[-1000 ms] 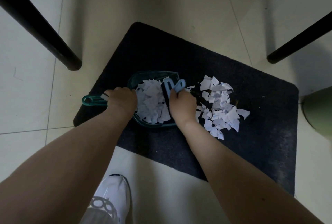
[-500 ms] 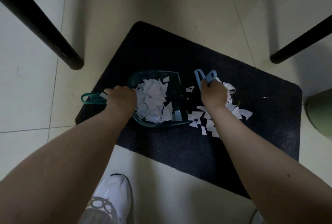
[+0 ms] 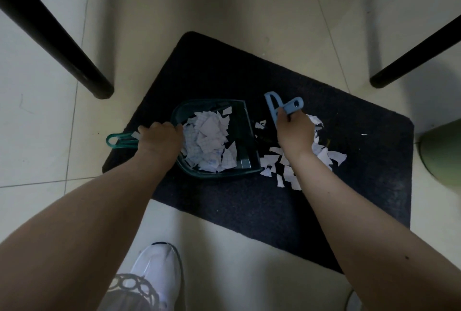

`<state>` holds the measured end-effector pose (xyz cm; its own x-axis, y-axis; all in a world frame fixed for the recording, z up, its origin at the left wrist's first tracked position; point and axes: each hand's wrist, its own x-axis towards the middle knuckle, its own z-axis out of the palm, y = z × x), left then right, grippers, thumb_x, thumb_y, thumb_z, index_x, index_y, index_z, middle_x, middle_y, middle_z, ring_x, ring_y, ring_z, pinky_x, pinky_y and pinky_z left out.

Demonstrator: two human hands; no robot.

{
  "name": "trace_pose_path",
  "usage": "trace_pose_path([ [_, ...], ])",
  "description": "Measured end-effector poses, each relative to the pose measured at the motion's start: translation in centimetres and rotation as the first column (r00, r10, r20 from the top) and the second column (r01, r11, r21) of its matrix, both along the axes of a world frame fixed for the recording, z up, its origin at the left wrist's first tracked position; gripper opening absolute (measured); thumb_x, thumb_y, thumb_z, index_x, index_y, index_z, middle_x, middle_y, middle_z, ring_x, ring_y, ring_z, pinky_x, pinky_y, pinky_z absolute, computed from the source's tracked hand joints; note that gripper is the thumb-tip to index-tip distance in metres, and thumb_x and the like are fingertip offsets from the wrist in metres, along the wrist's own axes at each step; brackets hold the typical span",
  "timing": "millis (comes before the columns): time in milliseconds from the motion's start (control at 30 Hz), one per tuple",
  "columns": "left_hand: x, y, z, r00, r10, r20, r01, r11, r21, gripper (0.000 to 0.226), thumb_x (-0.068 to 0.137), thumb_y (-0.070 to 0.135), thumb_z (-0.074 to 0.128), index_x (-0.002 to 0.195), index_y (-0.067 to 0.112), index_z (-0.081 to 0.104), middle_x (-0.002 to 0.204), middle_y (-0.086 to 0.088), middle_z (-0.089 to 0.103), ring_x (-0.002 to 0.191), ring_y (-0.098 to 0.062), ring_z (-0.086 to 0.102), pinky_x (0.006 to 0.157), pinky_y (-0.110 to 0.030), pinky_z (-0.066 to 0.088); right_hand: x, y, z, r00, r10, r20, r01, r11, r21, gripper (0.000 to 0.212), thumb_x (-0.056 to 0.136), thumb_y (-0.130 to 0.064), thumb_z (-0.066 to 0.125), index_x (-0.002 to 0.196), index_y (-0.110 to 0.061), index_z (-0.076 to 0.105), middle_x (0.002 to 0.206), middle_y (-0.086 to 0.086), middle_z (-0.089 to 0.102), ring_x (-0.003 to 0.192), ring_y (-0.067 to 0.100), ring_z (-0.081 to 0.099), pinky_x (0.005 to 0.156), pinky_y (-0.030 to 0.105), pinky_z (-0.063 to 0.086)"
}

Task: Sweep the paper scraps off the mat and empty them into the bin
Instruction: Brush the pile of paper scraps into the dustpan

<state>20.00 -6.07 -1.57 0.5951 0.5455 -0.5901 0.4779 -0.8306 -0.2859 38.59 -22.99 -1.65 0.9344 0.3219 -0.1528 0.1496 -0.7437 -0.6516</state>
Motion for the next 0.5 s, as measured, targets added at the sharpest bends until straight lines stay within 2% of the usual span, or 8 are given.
trace_pose_path([
  [100, -0.7, 0.7, -0.1, 0.999, 0.027, 0.038, -0.026, 0.999, -0.029, 0.085, 0.090, 0.017, 0.057, 0.154, 0.017, 0.001, 0.141, -0.017, 0.034, 0.126, -0.037, 0.040, 0.101, -0.051, 0.038, 0.0, -0.5, 0.6, 0.997, -0.070, 0.016, 0.069, 0.997, 0.023, 0.036, 0.099, -0.031, 0.042, 0.077, -0.005, 0.053, 0.066, 0.002, 0.053, 0.063, 0.016, 0.051, 0.056, 0.027, 0.036],
  [267, -1.6, 1.6, -0.3, 0.968, 0.107, 0.229, -0.068, 0.983, -0.171, 0.082, 0.092, 0.011, 0.050, 0.154, 0.016, -0.004, 0.136, -0.019, 0.039, 0.117, -0.033, 0.048, 0.097, -0.044, 0.046, -0.1, 0.1, 2.5, 0.987, -0.162, 0.019, 0.159, 0.983, 0.089, 0.040, 0.099, -0.033, 0.042, 0.065, -0.013, 0.046, 0.065, 0.000, 0.052, 0.067, 0.019, 0.054, 0.062, 0.028, 0.039],
  [400, -1.3, 1.2, -0.4, 0.905, 0.181, 0.385, -0.082, 0.962, -0.261, 0.077, 0.095, 0.008, 0.046, 0.154, 0.016, -0.002, 0.135, -0.019, 0.043, 0.112, -0.031, 0.052, 0.095, -0.037, 0.046, 0.0, 1.2, 4.9, 0.996, -0.077, -0.054, 0.088, 0.961, 0.262, 0.042, 0.096, -0.035, 0.047, 0.084, 0.003, 0.062, 0.084, 0.017, 0.067, 0.077, 0.027, 0.065, 0.070, 0.039, 0.053],
  [500, -0.8, 1.0, -0.1, 0.859, 0.242, 0.452, -0.104, 0.946, -0.308, 0.077, 0.095, 0.007, 0.047, 0.154, 0.017, -0.001, 0.138, -0.019, 0.042, 0.115, -0.031, 0.052, 0.096, -0.035, 0.045, 0.5, 1.7, 6.5, 0.993, -0.114, 0.013, 0.103, 0.936, 0.336, 0.043, 0.095, -0.036, 0.049, 0.089, 0.005, 0.062, 0.088, 0.020, 0.068, 0.080, 0.027, 0.066, 0.073, 0.041, 0.053],
])
